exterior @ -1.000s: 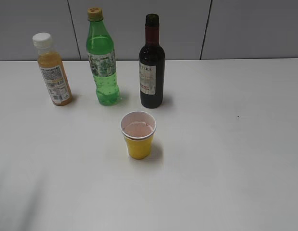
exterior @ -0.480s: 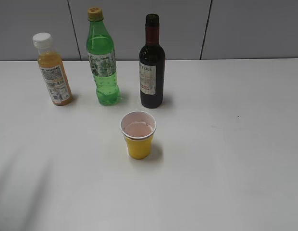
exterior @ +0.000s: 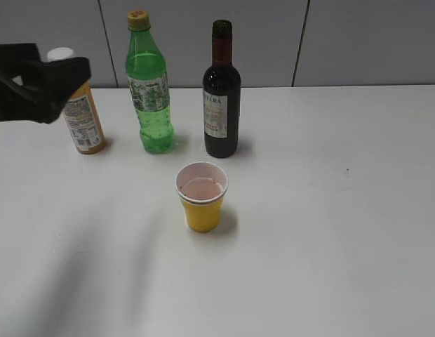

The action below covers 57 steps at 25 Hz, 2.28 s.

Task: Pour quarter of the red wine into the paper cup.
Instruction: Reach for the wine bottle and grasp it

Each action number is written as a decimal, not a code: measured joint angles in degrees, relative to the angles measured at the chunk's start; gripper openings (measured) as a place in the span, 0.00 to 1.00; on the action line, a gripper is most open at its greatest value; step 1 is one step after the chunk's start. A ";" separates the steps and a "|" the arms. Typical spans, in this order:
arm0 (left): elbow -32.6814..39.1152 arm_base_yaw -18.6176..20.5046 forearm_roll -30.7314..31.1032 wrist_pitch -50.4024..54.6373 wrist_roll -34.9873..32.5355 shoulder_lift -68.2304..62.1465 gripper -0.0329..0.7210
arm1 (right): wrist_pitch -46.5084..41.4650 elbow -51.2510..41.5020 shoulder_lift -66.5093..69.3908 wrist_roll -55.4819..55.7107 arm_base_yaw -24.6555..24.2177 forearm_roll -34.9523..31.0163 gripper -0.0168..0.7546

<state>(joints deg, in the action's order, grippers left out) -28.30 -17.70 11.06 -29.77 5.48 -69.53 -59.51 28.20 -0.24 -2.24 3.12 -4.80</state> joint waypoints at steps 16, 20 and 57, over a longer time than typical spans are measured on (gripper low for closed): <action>-11.61 -1.08 23.44 -18.43 10.90 -26.31 0.92 | 0.05 0.00 0.00 0.00 0.00 0.00 0.78; -16.77 -2.59 23.50 -17.16 10.90 -31.19 0.96 | 0.05 0.00 0.00 0.00 0.00 0.00 0.78; -40.56 -7.95 19.76 -10.37 11.08 -55.29 0.96 | 0.03 0.00 0.00 0.00 0.00 0.00 0.78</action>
<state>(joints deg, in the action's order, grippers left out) -68.86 -25.65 30.81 -40.14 16.56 -124.83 -59.48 28.20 -0.24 -2.24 3.12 -4.80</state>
